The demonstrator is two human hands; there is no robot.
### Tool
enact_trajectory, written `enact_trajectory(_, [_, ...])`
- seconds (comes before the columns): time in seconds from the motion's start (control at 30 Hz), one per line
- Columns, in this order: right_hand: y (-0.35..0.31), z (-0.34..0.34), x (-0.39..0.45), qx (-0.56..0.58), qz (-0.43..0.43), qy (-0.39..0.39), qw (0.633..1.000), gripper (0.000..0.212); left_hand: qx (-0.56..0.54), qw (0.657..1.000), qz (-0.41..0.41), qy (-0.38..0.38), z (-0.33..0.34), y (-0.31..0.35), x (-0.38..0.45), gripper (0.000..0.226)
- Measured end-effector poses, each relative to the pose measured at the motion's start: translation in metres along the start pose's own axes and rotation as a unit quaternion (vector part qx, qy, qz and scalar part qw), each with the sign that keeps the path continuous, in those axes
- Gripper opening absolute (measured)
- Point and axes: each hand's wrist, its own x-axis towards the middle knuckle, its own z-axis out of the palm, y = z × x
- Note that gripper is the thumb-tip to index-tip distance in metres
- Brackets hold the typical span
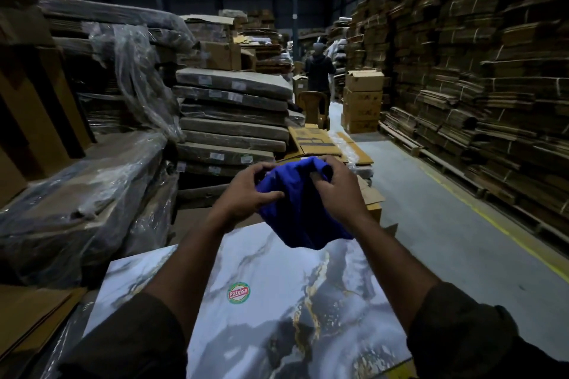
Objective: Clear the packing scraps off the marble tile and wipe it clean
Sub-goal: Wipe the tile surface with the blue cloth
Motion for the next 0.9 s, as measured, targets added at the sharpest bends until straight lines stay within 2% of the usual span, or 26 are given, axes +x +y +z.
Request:
enact_trajectory(0.03, [0.001, -0.003, 0.002, 0.006, 0.008, -0.024, 1.000, 0.013, 0.023, 1.000, 0.003, 0.002, 0.000, 0.002, 0.004, 0.050])
enact_trajectory(0.1, [0.004, -0.009, 0.007, 0.021, 0.036, -0.043, 0.998, 0.014, 0.051, 0.996, 0.001, 0.070, 0.005, 0.008, 0.009, 0.050])
enact_trajectory(0.2, [0.010, -0.016, 0.010, 0.017, 0.097, 0.022, 0.995, 0.012, 0.162, 0.954, 0.042, 0.248, 0.025, 0.013, 0.009, 0.051])
enact_trajectory(0.23, [0.013, -0.019, 0.011, 0.027, 0.128, 0.055, 0.990, 0.013, 0.151, 0.951, 0.062, 0.262, 0.034, 0.015, 0.007, 0.048])
enact_trajectory(0.27, [0.015, -0.023, 0.012, 0.054, 0.163, 0.083, 0.982, 0.015, 0.103, 0.966, 0.075, 0.226, 0.045, 0.016, 0.005, 0.044])
enact_trajectory(0.33, [0.019, -0.031, 0.015, 0.153, 0.236, 0.104, 0.954, 0.022, -0.011, 0.996, 0.061, 0.067, 0.067, 0.015, -0.001, 0.041])
enact_trajectory(0.4, [0.021, -0.039, 0.017, 0.246, 0.299, 0.112, 0.915, 0.028, -0.054, 0.996, 0.036, -0.064, 0.086, 0.010, -0.009, 0.064])
enact_trajectory(0.43, [0.022, -0.042, 0.019, 0.276, 0.323, 0.119, 0.898, 0.030, -0.055, 0.993, 0.029, -0.096, 0.094, 0.006, -0.012, 0.080])
enact_trajectory(0.53, [0.024, -0.047, 0.018, 0.364, 0.366, 0.115, 0.849, 0.036, -0.035, 0.992, 0.024, -0.119, 0.109, -0.006, -0.015, 0.121])
enact_trajectory(0.57, [0.023, -0.047, 0.017, 0.401, 0.371, 0.096, 0.832, 0.037, -0.023, 0.993, 0.024, -0.117, 0.112, -0.008, -0.015, 0.130])
enact_trajectory(0.63, [0.016, -0.048, 0.014, 0.451, 0.359, 0.018, 0.817, 0.041, -0.023, 0.994, 0.018, -0.102, 0.115, -0.010, -0.013, 0.133])
enact_trajectory(0.7, [0.007, -0.049, 0.014, 0.466, 0.311, -0.067, 0.826, 0.048, -0.100, 0.993, -0.001, -0.065, 0.117, -0.010, -0.009, 0.118])
enact_trajectory(0.77, [-0.004, -0.047, 0.015, 0.479, 0.263, -0.118, 0.830, 0.049, -0.233, 0.972, -0.037, 0.013, 0.117, -0.008, -0.004, 0.085])
enact_trajectory(0.8, [-0.007, -0.044, 0.017, 0.467, 0.233, -0.118, 0.845, 0.043, -0.317, 0.944, -0.075, 0.055, 0.116, -0.005, 0.000, 0.067])
enact_trajectory(0.83, [-0.007, -0.042, 0.019, 0.430, 0.198, -0.098, 0.875, 0.035, -0.400, 0.904, -0.122, 0.086, 0.113, -0.002, 0.003, 0.052])
enact_trajectory(0.9, [-0.005, -0.036, 0.021, 0.297, 0.155, -0.019, 0.942, 0.022, -0.496, 0.837, -0.202, 0.111, 0.103, 0.000, 0.007, 0.046])
